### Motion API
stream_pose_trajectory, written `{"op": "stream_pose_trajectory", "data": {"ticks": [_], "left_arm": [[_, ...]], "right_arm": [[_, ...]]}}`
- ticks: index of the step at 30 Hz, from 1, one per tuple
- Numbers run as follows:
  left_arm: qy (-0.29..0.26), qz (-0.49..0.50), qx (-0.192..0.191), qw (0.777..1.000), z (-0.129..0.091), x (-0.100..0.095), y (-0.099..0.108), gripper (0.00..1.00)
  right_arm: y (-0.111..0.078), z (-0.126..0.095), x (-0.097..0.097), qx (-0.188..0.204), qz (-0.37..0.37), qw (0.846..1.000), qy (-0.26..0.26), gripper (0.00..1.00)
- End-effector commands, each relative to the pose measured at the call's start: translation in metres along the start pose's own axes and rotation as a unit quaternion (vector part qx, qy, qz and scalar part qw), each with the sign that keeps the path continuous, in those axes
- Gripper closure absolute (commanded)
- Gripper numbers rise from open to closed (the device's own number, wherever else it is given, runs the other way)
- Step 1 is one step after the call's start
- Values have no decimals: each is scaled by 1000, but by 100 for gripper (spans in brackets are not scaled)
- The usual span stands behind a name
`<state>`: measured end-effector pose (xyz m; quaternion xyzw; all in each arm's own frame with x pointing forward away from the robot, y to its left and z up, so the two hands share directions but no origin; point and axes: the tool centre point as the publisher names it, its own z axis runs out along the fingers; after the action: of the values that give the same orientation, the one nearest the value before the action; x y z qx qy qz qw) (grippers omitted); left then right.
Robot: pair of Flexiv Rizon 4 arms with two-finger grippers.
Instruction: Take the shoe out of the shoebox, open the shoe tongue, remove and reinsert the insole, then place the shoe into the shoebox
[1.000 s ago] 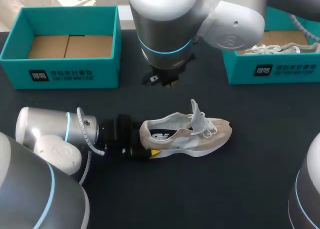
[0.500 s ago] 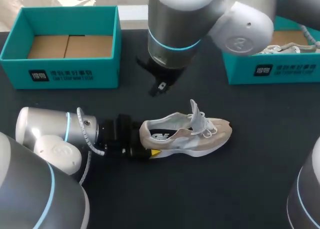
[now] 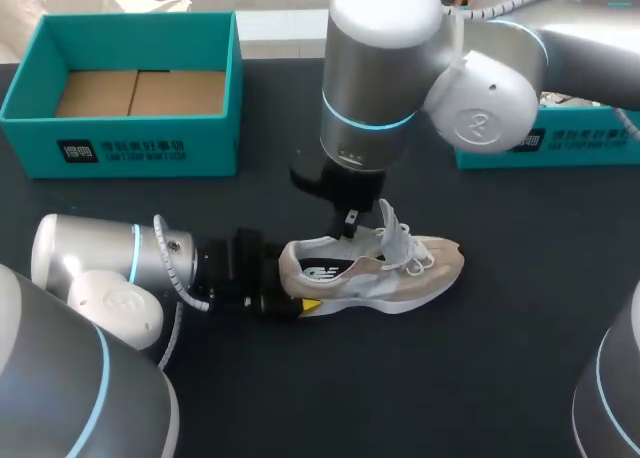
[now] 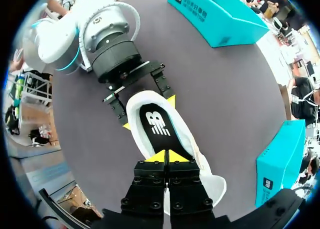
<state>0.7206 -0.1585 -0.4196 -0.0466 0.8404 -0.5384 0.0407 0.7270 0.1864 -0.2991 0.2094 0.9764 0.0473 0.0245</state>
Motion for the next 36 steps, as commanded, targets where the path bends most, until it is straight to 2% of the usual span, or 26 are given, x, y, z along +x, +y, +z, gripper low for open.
{"op": "stream_pose_trajectory", "data": {"ticks": [1, 3, 10, 18, 19, 20, 26, 31, 36], "left_arm": [[1, 0, -1, 1000, -1, 0, 2, 100], [1, 0, -1, 1000, -1, 0, 2, 100], [1, 0, -1, 1000, -1, 0, 2, 100], [1, 0, -1, 1000, -1, 0, 2, 100], [1, 0, -1, 1000, -1, 0, 2, 100], [1, 0, -1, 1000, -1, 0, 2, 100], [1, 0, -1, 1000, -1, 0, 2, 100], [1, 0, -1, 1000, -1, 0, 2, 100], [1, 0, -1, 1000, -1, 0, 2, 100]], "right_arm": [[9, 33, -1, 13, -3, 999, 31, 100], [9, 42, 0, 3, -10, 999, 33, 100], [4, 70, 2, 41, -47, 998, 31, 100], [-5, 81, -7, 78, -73, 994, -7, 100], [-7, 82, -9, 78, -72, 994, -7, 96], [-8, 82, -10, 78, -71, 994, -9, 85], [-7, 81, -18, 77, -68, 994, -18, 66], [1, 92, -21, 79, -87, 993, -14, 68], [8, 110, -15, 80, -102, 992, 7, 68]]}}
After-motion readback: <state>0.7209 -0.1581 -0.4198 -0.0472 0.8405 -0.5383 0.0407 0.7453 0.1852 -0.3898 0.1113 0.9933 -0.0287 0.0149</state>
